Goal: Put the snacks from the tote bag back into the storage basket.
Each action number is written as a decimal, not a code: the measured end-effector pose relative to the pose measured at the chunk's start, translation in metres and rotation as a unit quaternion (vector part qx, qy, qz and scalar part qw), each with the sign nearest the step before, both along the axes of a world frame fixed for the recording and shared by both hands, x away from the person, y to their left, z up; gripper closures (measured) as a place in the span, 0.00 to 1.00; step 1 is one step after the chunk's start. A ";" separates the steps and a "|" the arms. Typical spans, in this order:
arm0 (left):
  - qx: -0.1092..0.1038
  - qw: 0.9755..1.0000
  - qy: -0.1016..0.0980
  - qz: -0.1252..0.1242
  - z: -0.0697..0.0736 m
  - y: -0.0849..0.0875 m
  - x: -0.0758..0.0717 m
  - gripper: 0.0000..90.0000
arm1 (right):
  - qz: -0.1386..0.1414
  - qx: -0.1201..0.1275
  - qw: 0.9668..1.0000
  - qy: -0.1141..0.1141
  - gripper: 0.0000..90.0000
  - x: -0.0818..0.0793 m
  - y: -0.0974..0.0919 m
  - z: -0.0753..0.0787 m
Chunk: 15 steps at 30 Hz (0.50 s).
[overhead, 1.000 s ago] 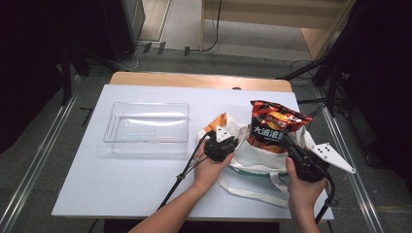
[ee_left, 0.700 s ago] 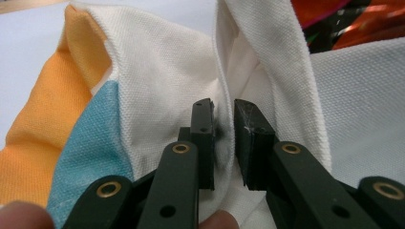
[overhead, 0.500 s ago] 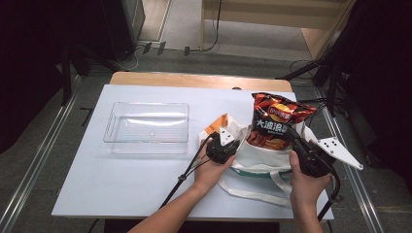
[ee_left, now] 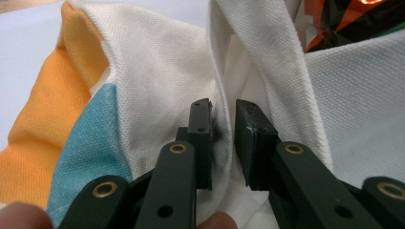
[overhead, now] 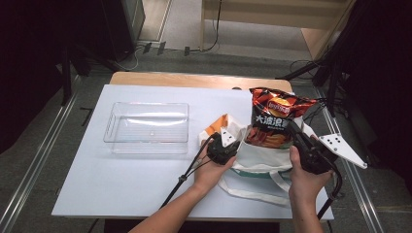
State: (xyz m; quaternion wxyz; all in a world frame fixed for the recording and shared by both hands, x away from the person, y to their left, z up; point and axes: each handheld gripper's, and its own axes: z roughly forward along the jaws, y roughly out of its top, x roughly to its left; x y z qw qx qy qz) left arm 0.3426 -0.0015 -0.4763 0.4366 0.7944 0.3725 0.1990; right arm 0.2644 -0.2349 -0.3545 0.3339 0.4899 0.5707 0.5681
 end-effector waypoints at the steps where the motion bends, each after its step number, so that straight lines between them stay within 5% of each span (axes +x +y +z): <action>1: 0.005 1.000 -0.003 0.000 0.000 -0.001 -0.001 0.86 | 0.001 -0.002 1.000 0.000 1.00 0.000 0.000 0.001; 7: 0.013 1.000 -0.009 -0.005 0.000 -0.003 -0.002 0.86 | 0.018 -0.006 1.000 -0.014 1.00 0.000 0.007 0.005; 9: 0.011 1.000 -0.007 -0.004 0.000 -0.002 -0.002 0.85 | 0.016 -0.013 1.000 -0.003 1.00 0.002 0.010 0.009; 12: -0.026 0.999 0.019 -0.011 0.000 0.005 0.002 0.83 | 0.016 0.007 1.000 -0.002 1.00 0.003 0.008 0.006; 15: -0.029 0.999 0.021 -0.011 0.000 0.005 0.003 0.82 | 0.013 0.003 1.000 -0.017 1.00 -0.002 0.006 0.010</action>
